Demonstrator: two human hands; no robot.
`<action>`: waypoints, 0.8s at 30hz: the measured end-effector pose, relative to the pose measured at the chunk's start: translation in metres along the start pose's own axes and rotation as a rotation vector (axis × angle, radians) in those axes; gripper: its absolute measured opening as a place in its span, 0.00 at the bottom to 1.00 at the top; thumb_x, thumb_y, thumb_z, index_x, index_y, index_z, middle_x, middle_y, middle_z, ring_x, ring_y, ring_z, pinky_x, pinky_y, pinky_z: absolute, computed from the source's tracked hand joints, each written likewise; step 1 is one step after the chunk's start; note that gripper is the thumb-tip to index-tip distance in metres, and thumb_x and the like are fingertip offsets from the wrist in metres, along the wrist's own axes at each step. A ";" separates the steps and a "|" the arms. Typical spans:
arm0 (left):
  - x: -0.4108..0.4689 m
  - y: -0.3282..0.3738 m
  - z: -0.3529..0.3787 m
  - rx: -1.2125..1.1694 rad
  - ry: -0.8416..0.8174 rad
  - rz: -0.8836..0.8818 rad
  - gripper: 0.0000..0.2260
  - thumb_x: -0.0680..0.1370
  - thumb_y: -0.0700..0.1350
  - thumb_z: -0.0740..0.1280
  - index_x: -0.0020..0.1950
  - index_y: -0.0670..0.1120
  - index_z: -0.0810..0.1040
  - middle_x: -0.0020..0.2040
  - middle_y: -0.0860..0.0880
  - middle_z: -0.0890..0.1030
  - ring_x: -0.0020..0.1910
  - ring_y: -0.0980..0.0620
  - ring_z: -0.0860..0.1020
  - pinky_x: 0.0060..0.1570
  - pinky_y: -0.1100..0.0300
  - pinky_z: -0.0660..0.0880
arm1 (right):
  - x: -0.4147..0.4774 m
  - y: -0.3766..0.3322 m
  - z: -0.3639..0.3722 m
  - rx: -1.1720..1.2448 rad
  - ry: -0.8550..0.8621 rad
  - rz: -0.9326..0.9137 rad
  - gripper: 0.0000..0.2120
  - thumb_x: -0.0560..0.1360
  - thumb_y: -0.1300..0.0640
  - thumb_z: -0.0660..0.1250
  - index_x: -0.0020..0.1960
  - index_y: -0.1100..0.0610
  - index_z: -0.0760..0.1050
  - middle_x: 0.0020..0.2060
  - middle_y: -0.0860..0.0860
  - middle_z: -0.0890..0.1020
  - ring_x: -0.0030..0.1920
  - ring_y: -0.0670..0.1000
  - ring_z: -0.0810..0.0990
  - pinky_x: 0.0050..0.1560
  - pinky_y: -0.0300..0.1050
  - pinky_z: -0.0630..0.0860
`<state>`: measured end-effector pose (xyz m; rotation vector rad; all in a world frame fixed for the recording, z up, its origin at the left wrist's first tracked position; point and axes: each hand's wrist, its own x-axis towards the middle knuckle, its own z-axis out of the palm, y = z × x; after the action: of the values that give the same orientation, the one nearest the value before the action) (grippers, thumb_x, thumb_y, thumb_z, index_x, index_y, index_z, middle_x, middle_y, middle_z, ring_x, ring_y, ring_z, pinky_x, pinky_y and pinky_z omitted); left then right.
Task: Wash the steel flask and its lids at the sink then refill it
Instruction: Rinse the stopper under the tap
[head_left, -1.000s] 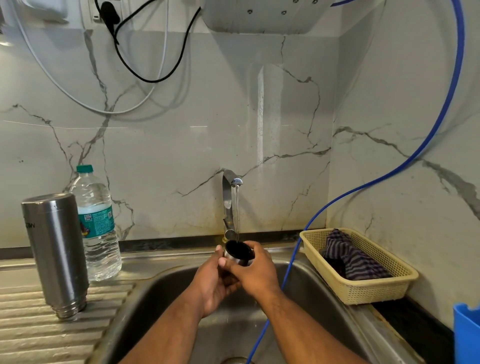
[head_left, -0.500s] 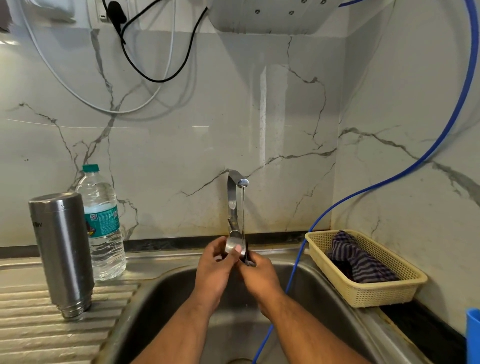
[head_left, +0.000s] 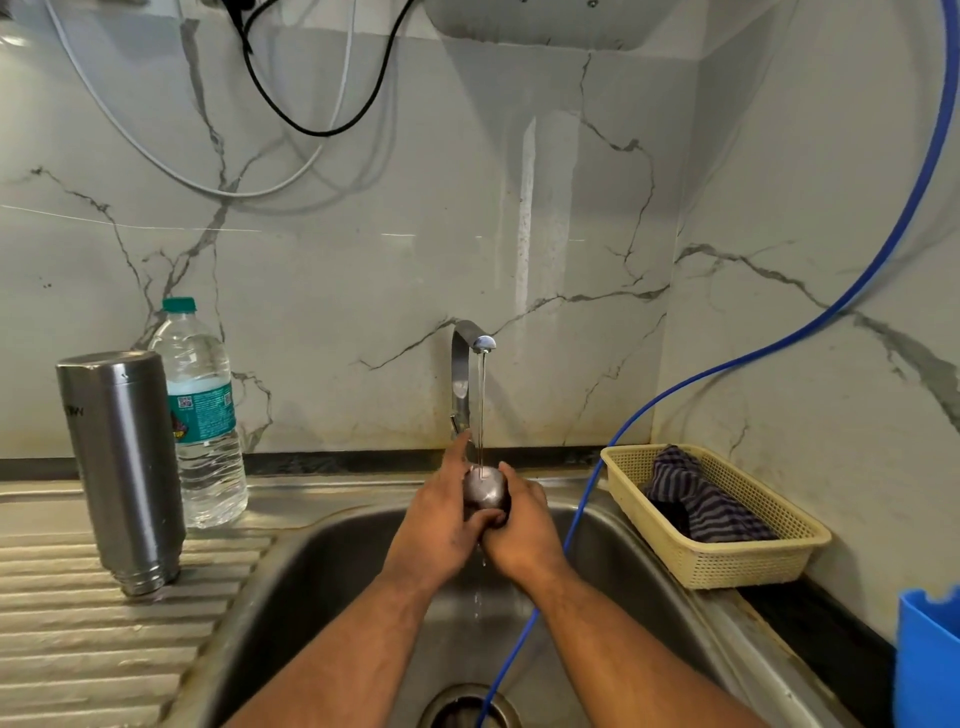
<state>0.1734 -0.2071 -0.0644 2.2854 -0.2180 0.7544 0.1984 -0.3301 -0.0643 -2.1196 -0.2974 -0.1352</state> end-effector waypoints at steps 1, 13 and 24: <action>0.000 0.001 -0.002 -0.038 0.016 -0.043 0.42 0.74 0.51 0.77 0.81 0.58 0.55 0.66 0.52 0.79 0.64 0.55 0.78 0.68 0.55 0.75 | -0.001 0.000 0.000 -0.007 0.006 -0.019 0.37 0.75 0.62 0.73 0.80 0.49 0.63 0.73 0.50 0.66 0.68 0.53 0.74 0.70 0.47 0.74; -0.004 0.034 -0.022 0.149 0.106 -0.067 0.16 0.76 0.61 0.71 0.61 0.58 0.76 0.56 0.58 0.77 0.54 0.59 0.76 0.57 0.60 0.76 | -0.016 -0.020 -0.017 0.034 0.038 -0.174 0.16 0.75 0.56 0.74 0.62 0.50 0.77 0.50 0.45 0.82 0.51 0.46 0.82 0.52 0.44 0.81; -0.048 0.042 -0.106 0.232 -0.254 -0.191 0.18 0.80 0.56 0.68 0.69 0.55 0.74 0.60 0.54 0.81 0.56 0.55 0.79 0.60 0.51 0.78 | -0.041 -0.043 -0.007 -0.322 -0.208 -0.215 0.20 0.64 0.42 0.80 0.53 0.44 0.79 0.50 0.45 0.81 0.50 0.47 0.79 0.54 0.48 0.79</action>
<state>0.0705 -0.1694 -0.0064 2.5776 -0.0266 0.4077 0.1477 -0.3209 -0.0345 -2.4208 -0.6651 -0.0924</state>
